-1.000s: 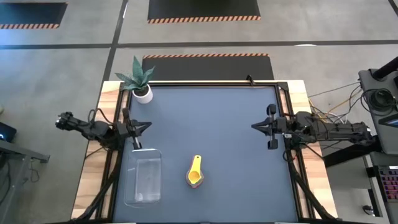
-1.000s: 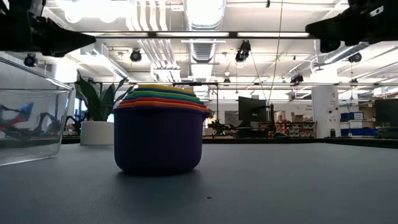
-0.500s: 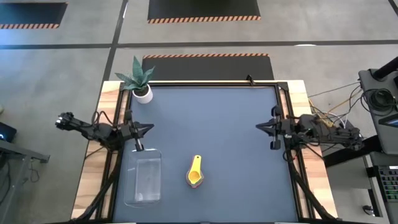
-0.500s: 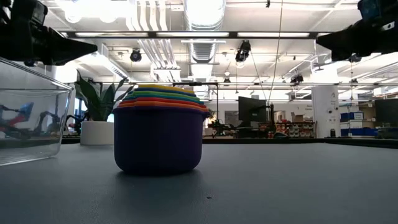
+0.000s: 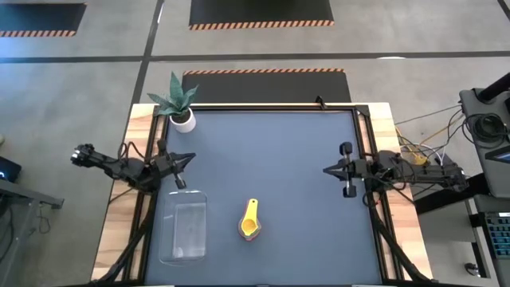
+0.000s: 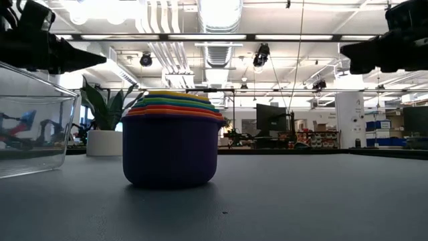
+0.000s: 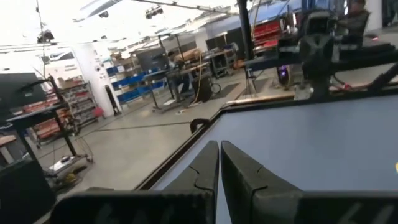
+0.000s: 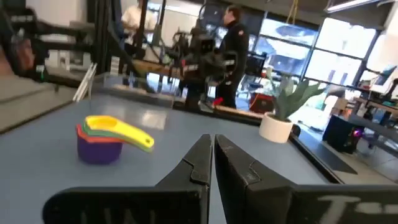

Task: Nest measuring cups in basket
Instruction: Return to Home Position

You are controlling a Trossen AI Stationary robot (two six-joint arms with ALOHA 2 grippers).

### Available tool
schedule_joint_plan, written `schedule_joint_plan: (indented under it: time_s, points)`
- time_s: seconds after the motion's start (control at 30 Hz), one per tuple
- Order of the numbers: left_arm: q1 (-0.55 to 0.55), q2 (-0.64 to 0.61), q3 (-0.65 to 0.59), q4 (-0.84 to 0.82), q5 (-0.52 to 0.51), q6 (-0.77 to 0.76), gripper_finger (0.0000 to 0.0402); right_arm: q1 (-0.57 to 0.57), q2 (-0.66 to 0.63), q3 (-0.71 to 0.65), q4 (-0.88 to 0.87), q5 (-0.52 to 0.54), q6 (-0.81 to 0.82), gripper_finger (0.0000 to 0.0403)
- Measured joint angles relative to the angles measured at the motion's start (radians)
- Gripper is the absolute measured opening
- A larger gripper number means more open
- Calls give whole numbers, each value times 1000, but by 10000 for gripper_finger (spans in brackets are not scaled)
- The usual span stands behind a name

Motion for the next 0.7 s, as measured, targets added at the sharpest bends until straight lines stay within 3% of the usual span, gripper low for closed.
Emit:
schedule_joint_plan:
  time_s: [0.27, 0.7]
  points:
    - [0, 8, 8, -19, 7, 0, 0, 0, 21, 0, 6, 113, 90, 9]
    - [0, 10, 8, -19, 8, 0, 0, 0, 21, -2, -5, 117, 87, 9]
